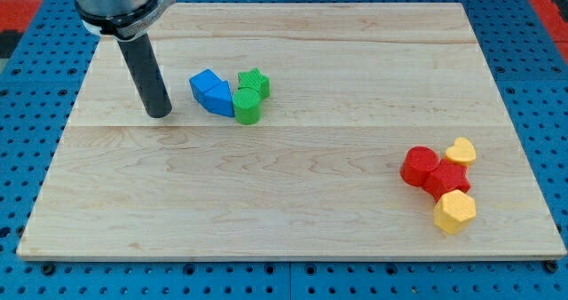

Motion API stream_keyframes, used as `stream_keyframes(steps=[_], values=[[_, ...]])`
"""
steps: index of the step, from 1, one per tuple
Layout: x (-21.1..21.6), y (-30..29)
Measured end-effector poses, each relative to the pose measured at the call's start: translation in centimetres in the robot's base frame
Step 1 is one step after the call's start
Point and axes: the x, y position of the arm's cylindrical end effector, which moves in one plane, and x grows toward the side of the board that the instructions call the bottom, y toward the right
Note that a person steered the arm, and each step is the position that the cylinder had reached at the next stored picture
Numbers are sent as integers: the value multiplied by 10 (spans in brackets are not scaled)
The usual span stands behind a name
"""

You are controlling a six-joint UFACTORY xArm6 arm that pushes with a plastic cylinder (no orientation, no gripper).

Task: Push the blue cube to the top of the green star

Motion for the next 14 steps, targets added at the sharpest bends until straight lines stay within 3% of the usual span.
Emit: stream_keyframes(steps=[1, 2, 4, 5, 6, 7, 10, 11, 12, 14], values=[[-6, 17], [-39, 18], [-30, 176], [-36, 208], [-72, 226], [-74, 318], [-67, 382], [-68, 461], [-46, 449], [-44, 396]])
